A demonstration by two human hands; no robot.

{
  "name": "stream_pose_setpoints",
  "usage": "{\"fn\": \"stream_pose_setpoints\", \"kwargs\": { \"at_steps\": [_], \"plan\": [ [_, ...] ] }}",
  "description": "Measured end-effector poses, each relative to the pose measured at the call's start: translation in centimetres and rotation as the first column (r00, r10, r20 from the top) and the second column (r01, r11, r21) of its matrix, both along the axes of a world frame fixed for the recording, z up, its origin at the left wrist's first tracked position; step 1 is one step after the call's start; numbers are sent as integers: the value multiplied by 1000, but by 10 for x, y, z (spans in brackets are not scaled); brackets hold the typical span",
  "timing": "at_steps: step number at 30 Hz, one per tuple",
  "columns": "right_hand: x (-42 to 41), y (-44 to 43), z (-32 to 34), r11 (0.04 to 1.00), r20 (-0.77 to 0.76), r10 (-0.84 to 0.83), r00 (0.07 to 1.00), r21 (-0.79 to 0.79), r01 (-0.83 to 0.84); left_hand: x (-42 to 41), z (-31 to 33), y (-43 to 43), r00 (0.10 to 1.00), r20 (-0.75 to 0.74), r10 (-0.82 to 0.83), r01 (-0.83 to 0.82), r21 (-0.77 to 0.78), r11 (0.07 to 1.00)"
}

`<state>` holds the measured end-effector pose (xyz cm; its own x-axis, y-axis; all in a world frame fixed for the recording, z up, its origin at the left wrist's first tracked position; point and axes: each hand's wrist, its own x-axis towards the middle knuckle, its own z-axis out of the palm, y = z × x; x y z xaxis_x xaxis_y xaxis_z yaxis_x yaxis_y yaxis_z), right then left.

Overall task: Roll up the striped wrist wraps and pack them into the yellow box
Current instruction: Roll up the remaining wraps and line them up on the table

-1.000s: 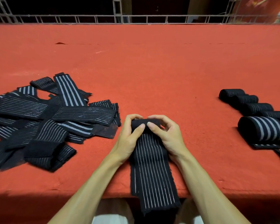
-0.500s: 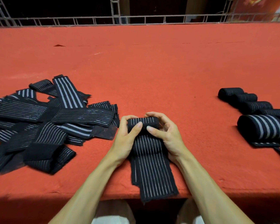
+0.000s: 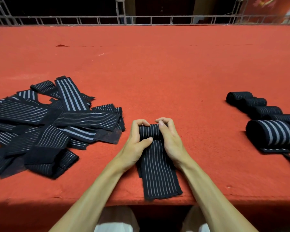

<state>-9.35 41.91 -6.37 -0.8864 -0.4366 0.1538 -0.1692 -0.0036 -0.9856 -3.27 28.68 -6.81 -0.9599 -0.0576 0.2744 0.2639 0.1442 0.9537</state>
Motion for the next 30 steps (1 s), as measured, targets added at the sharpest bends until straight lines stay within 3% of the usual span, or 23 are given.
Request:
{"fn": "stream_pose_setpoints", "kwargs": {
  "at_steps": [6, 11, 16, 22, 30],
  "plan": [
    [2, 3, 5, 981, 29, 0, 1000, -193, 5, -3, 5, 8, 995, 55, 80, -83, 70, 994],
    [2, 6, 3, 955, 31, 40, 999, -296, -29, -5, 1, 5, 990, 79, 114, -114, 2, 993],
    [2, -1, 0, 966, 34, 100, 994, -241, -89, -1, 3, -1, 995, 52, 88, -94, 119, 988],
    [-1, -5, -4, 998, 14, -27, 1000, -53, 27, 0, 0, -5, 980, -114, 166, -151, 129, 980],
    [2, -4, 4, 999, 70, 3, 998, -47, 0, -2, 0, -7, 971, -136, 196, -195, 21, 981]
  ]
}}
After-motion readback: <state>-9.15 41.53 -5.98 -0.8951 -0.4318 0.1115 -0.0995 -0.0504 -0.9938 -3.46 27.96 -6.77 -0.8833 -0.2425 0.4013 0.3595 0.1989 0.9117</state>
